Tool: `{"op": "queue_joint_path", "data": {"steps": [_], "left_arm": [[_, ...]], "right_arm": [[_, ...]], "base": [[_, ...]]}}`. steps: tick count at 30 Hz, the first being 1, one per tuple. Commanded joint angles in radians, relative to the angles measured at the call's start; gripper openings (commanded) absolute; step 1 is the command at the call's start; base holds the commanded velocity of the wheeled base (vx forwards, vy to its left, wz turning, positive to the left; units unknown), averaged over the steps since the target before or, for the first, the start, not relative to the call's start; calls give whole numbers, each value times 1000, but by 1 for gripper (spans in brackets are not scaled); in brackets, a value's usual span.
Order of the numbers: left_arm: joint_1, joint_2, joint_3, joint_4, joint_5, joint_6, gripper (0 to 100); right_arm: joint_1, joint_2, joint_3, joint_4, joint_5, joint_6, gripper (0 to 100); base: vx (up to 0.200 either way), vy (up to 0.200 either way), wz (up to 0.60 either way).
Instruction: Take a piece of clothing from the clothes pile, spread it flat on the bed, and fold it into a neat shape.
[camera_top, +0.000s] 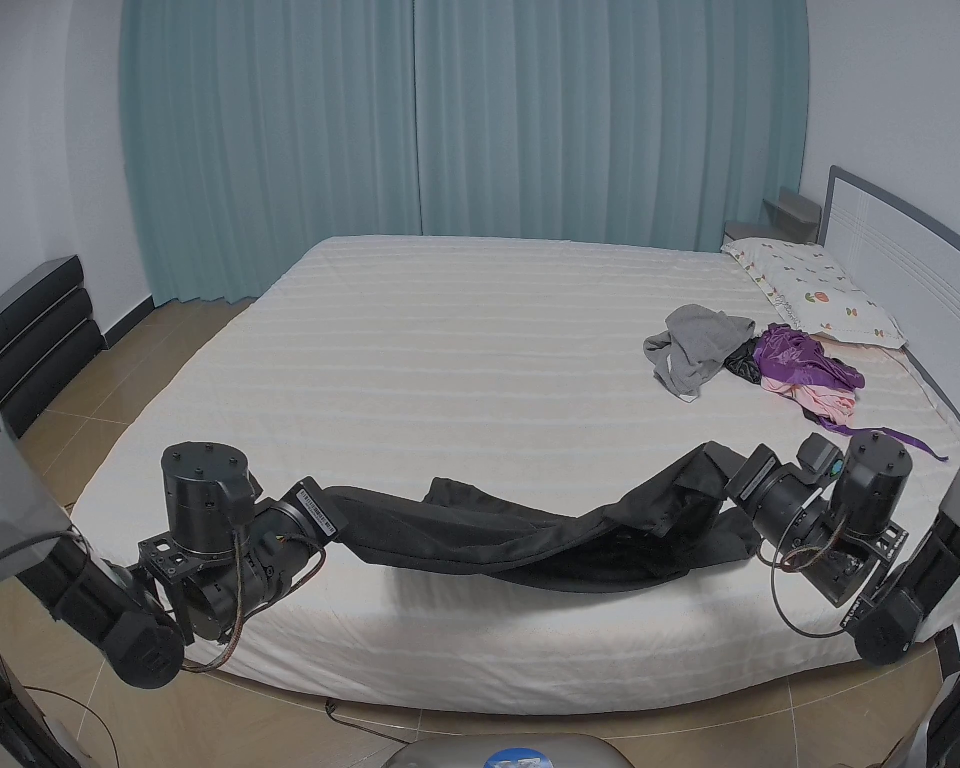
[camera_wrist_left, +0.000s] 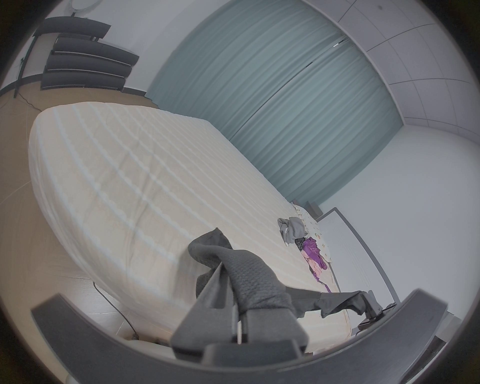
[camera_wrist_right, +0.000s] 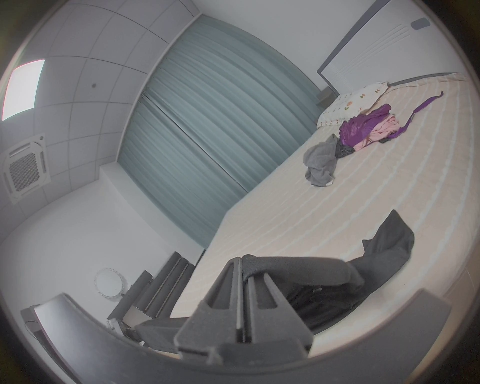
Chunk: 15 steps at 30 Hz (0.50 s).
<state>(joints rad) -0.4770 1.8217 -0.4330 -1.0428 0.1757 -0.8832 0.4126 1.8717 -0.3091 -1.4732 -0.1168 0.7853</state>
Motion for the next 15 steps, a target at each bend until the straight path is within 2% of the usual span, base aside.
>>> {"op": "queue_joint_path", "data": {"steps": [1,2,4,8,9,11,12,15], "left_arm": [[-5,-133,49,24,5,21,0],[-5,-154,51,47,5,40,0],[-3,-185,46,81,5,66,0],[1,-277,-3,147,24,102,0],[1,-317,-33,187,36,112,0],[1,-343,-66,234,42,118,0],[3,-371,-116,305,44,122,0],[15,-371,-211,392,39,118,0]], "right_arm": [[12,-189,28,13,-4,-8,0],[18,-227,24,21,-6,-11,0],[29,-290,13,45,-7,-26,0],[42,-439,-88,221,-9,-66,0],[35,-488,-142,301,-7,-66,0],[29,-517,-186,358,-7,-63,0],[14,-546,-245,422,-9,-63,0],[3,-568,-341,491,-11,-67,0]], "base": [[-200,0,0],[-200,0,0],[0,0,0],[0,0,0],[0,0,0],[0,0,0],[0,0,0],[0,0,0]]}}
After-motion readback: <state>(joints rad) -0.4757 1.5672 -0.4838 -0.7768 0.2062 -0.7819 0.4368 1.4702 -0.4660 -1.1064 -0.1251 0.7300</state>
